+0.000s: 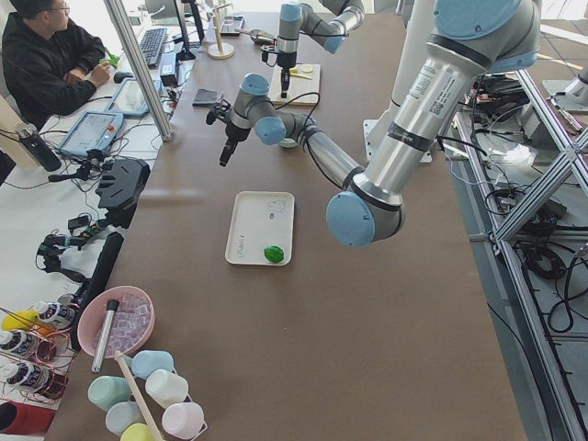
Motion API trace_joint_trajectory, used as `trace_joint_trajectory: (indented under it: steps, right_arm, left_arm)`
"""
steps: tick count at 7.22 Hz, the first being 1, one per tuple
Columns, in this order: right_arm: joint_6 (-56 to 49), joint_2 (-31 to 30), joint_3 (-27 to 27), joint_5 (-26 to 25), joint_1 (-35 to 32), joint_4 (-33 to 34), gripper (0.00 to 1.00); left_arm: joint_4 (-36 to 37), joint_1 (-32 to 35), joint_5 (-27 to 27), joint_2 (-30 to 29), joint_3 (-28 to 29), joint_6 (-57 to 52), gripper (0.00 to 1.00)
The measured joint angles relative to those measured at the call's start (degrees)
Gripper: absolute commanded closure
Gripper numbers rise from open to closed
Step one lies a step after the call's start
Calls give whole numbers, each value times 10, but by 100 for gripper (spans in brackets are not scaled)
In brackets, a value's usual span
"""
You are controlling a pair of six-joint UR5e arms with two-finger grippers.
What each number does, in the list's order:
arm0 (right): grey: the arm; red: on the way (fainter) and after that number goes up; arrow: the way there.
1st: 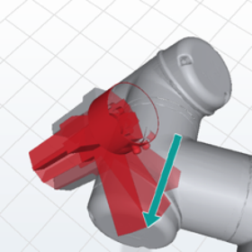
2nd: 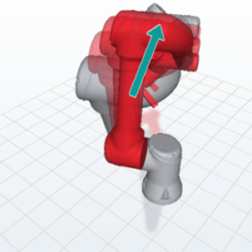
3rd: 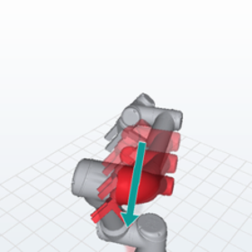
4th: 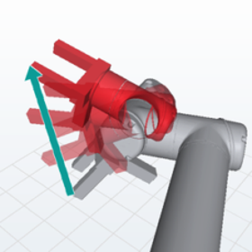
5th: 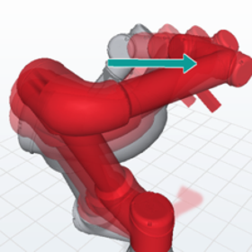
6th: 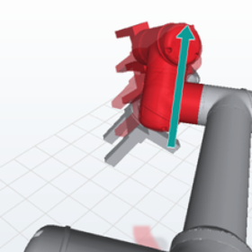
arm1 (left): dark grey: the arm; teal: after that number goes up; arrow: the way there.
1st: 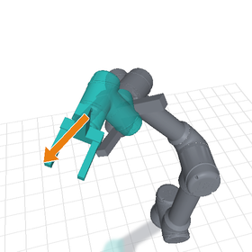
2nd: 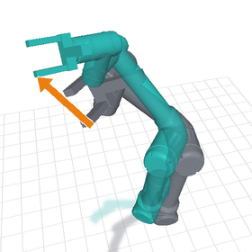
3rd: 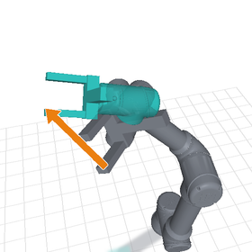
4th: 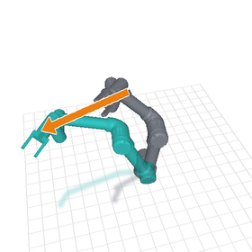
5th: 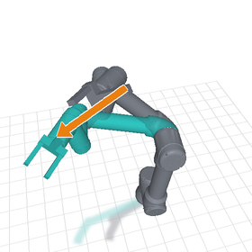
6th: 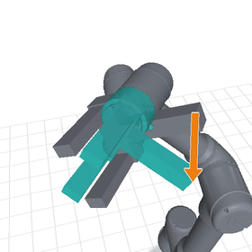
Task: Put spoon and bun in bowl
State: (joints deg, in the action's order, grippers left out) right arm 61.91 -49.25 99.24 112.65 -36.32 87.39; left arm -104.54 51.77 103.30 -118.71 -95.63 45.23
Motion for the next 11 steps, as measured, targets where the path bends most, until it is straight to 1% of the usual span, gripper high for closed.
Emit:
trace_joint_trajectory:
  steps: [1,2,3,4,5,8,9,11]
  right_arm:
    - [1,30,-40,-12,7,-15,100]
    - [7,44,-75,-28,18,-47,100]
    - [14,50,-98,-38,29,-76,100]
    - [19,53,-108,-42,37,-89,60]
    - [26,54,-111,-42,42,-94,1]
    - [41,47,-103,-38,51,-86,0]
    - [39,45,-90,-33,48,-65,0]
    - [7,24,-32,-12,21,10,0]
  left_arm:
    - [-2,24,11,19,-1,-8,2]
    - [-4,43,16,31,-1,-20,2]
    - [-6,54,18,35,0,-38,2]
    - [-6,59,18,36,2,-47,2]
    - [-7,62,18,34,6,-52,2]
    - [-7,63,18,26,19,-53,2]
    - [-8,63,18,26,19,-53,2]
    - [-10,64,18,25,16,-53,2]
